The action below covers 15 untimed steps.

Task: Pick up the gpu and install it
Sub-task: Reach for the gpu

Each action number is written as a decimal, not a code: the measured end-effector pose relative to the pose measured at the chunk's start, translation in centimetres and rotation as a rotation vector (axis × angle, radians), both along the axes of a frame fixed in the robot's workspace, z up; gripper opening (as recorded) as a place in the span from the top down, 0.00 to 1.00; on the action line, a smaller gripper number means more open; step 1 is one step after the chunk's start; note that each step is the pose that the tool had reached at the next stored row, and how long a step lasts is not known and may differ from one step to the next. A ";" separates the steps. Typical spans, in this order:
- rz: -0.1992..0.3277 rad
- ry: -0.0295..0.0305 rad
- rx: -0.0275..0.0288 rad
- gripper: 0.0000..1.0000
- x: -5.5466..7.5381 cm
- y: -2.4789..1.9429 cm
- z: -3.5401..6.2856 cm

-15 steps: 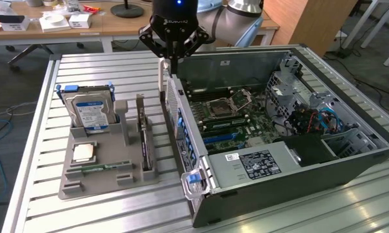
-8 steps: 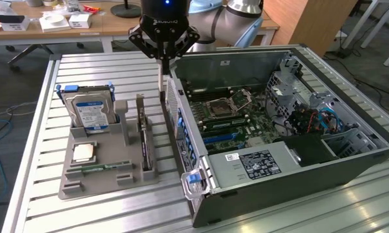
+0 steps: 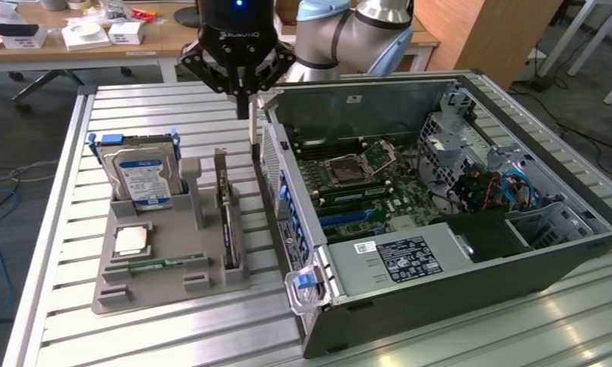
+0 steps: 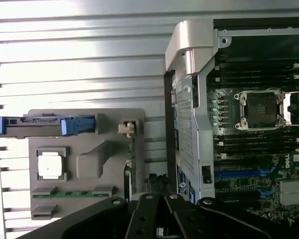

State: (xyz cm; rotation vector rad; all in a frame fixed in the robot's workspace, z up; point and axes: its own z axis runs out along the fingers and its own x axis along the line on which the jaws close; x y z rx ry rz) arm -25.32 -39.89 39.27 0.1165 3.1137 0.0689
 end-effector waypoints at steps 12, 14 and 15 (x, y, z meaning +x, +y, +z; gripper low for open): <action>0.000 0.0000 -0.0001 0.90 -1.7 0.00 -0.02; 0.000 0.0000 0.0000 0.90 -1.7 0.00 -0.02; 0.000 0.0000 0.0000 0.90 -1.7 0.00 -0.02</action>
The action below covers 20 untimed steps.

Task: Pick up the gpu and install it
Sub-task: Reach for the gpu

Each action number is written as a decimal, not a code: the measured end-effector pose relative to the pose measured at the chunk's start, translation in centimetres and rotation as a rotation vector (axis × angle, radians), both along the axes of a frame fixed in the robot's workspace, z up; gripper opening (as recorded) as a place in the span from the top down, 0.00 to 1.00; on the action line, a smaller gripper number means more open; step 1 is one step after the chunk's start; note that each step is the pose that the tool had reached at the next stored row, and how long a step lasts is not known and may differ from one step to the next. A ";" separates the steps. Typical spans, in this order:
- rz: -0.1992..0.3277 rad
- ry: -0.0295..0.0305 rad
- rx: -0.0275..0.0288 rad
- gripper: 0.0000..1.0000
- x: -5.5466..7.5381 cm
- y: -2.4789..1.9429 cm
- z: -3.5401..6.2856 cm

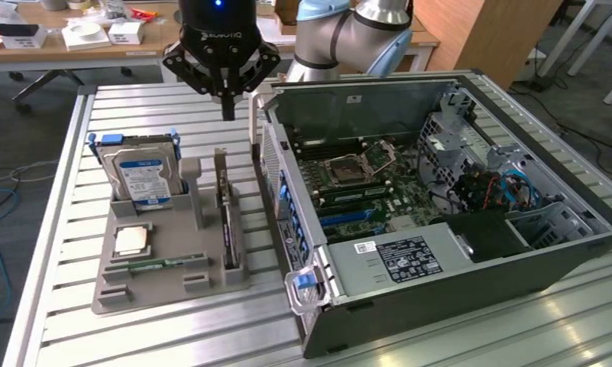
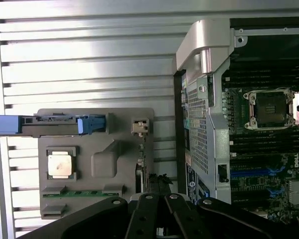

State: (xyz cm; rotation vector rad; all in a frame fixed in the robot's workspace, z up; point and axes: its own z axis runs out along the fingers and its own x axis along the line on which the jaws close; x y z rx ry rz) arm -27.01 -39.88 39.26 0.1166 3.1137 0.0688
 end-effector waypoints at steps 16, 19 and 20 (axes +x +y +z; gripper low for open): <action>0.006 -0.0001 0.0000 0.90 -0.4 -2.63 -0.01; 0.008 0.0000 -0.0003 0.90 -0.4 -3.40 0.00; 0.008 0.0000 -0.0005 0.90 -0.4 -3.64 0.00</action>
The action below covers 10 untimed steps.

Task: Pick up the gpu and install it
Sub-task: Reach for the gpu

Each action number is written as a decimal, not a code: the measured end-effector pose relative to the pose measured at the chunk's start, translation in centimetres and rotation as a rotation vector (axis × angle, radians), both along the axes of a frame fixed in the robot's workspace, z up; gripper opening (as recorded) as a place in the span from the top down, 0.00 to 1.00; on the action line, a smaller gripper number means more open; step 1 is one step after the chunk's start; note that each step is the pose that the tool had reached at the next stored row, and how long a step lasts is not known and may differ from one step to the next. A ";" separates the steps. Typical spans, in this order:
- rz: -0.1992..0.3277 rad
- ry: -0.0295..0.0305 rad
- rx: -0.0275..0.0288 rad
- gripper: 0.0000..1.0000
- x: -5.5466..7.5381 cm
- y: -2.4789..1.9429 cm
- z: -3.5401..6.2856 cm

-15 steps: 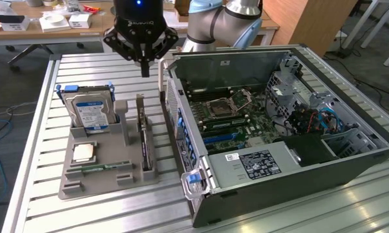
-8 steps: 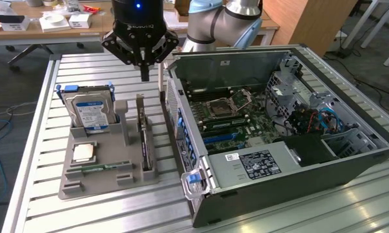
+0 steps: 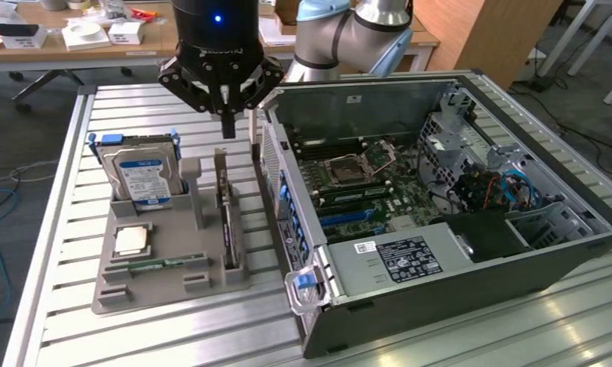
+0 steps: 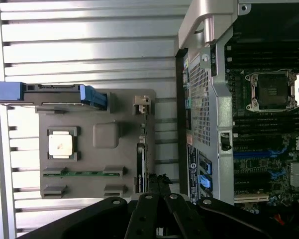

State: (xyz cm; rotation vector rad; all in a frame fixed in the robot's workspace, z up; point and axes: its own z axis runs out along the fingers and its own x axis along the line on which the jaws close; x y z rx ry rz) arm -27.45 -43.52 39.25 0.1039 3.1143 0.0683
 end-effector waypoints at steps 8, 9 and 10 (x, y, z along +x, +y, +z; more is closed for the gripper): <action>0.002 -0.0001 -0.0009 0.90 -0.1 -1.08 -0.01; 0.002 0.0000 -0.0010 0.90 -0.1 -1.08 -0.01; 0.002 0.0000 -0.0010 0.90 -0.1 -1.08 0.00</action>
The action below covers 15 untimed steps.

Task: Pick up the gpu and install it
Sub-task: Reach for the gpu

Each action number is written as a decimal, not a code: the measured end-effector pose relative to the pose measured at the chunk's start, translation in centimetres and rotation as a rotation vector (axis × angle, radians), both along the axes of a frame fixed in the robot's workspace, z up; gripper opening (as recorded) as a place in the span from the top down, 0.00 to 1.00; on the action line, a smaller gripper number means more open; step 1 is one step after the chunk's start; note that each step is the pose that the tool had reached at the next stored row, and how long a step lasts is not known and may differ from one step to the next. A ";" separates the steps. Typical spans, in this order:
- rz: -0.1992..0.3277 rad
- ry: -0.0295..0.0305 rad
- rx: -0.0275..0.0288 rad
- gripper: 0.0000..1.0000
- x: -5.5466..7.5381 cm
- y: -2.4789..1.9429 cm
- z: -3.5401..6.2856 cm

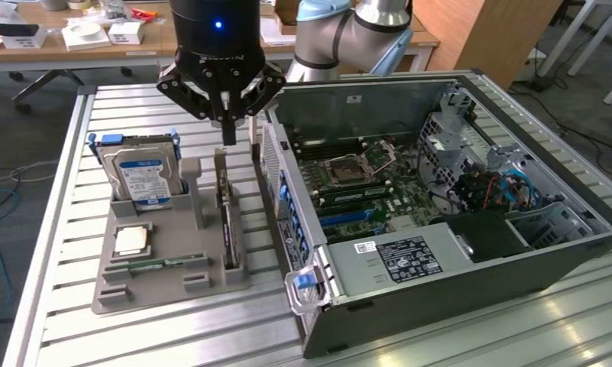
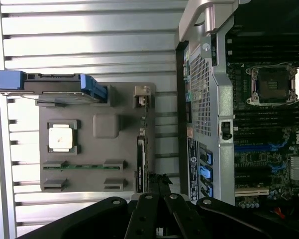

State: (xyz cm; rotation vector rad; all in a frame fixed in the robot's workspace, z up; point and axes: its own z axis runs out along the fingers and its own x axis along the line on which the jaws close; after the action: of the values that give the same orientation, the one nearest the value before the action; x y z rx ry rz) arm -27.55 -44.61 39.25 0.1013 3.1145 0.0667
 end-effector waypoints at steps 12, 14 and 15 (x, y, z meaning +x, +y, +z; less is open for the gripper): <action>0.000 -0.0001 0.0001 0.90 -1.3 0.00 -0.01; 0.000 0.0000 0.0000 0.90 -1.5 0.00 -0.01; 0.000 0.0000 0.0001 0.90 -1.6 0.00 -0.02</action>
State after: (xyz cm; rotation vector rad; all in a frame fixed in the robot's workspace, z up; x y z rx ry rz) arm -29.15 -44.61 39.23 0.1013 3.1145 0.0668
